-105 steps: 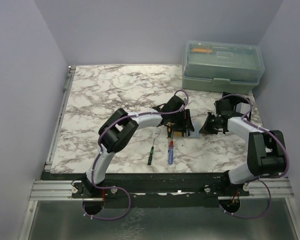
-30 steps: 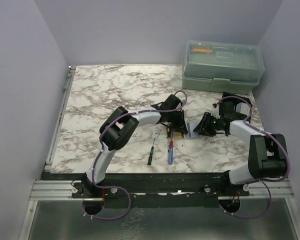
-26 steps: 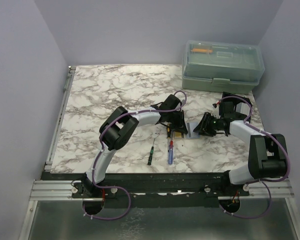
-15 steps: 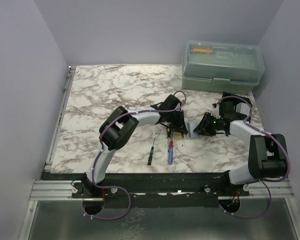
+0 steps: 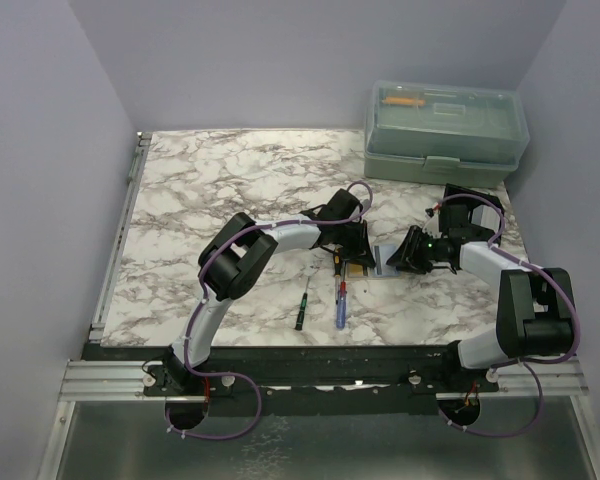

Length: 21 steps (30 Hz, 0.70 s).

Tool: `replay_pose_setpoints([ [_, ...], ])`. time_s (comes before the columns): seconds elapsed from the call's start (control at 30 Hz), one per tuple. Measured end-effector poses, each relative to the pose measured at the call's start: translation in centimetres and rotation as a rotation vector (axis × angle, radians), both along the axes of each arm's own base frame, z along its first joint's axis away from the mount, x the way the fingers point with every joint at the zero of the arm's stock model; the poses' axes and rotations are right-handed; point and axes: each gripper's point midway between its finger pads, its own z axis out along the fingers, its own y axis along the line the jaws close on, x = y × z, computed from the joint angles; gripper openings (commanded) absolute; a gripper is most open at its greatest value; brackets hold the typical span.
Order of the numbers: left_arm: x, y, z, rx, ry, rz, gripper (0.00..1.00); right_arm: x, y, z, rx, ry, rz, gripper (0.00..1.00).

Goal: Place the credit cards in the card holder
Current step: Turn over the card slot in the card holder.

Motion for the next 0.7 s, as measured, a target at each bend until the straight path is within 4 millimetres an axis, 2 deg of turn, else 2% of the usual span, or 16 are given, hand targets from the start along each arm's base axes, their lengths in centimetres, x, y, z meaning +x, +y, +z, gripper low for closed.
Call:
replay_pose_setpoints([
  [0.37,0.00,0.04,-0.08,-0.009,0.008,0.005,0.01,-0.11,-0.68,-0.51,-0.037,0.022,-0.033,0.42],
  [0.7,-0.01,0.03,-0.05,-0.015,0.012,0.006,0.00,-0.26,0.01,-0.18,0.008,0.018,-0.014,0.32],
])
